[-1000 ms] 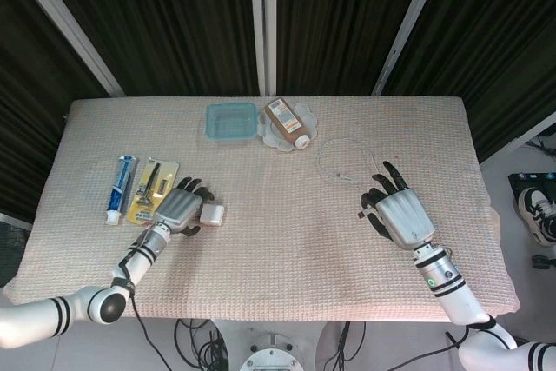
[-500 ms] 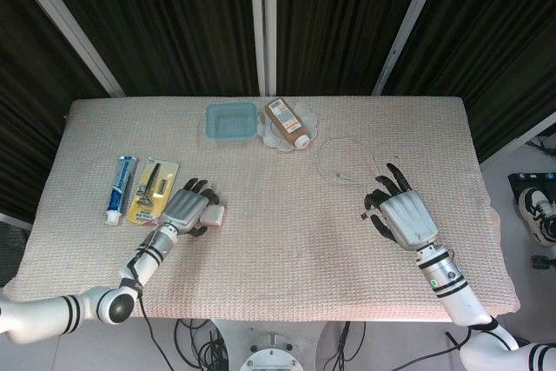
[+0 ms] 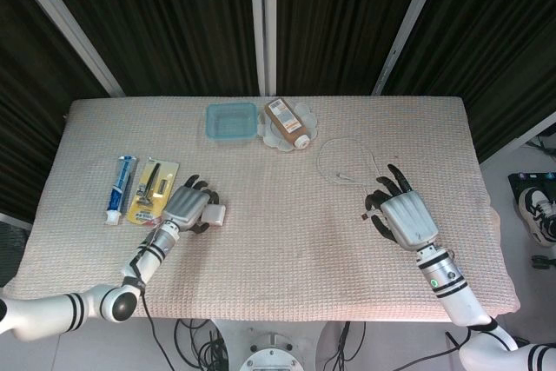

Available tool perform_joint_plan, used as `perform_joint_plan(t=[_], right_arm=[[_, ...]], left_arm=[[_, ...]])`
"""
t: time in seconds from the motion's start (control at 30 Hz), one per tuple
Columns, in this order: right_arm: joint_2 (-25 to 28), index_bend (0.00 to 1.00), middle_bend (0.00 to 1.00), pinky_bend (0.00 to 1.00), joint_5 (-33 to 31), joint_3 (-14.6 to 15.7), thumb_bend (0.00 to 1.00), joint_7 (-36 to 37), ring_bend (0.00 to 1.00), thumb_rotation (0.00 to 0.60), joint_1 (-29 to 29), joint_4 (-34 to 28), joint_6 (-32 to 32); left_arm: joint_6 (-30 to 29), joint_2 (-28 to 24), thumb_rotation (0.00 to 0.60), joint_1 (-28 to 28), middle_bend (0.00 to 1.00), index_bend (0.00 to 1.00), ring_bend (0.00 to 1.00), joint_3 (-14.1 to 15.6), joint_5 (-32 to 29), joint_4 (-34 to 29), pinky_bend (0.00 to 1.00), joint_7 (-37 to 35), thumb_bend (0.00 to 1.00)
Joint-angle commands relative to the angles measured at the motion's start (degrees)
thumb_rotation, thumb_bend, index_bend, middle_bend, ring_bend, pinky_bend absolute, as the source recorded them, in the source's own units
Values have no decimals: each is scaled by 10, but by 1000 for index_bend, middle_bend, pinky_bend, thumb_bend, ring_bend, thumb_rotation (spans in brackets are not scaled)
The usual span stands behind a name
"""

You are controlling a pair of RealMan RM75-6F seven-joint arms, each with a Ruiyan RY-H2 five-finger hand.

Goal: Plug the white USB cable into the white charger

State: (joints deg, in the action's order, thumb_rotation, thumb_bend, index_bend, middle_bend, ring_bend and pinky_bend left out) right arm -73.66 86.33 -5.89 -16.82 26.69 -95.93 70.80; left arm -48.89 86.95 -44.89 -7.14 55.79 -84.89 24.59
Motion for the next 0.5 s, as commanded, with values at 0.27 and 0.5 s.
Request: perform_joint_plan(t=[0.27,0.5], right_arm=[[-55,579,497,0,-26,-27,355,-8,197,600,54,10,-65],[-130,579,503,0,-107,-74,361,-69,197,600,112,29,-115]], left_arm=[[-109,-27,600,30,450,480,219,-8,-50,-90,0,59,279],[-188,-44,600,49,459,480,236,-17,-62,-156,0,92,270]])
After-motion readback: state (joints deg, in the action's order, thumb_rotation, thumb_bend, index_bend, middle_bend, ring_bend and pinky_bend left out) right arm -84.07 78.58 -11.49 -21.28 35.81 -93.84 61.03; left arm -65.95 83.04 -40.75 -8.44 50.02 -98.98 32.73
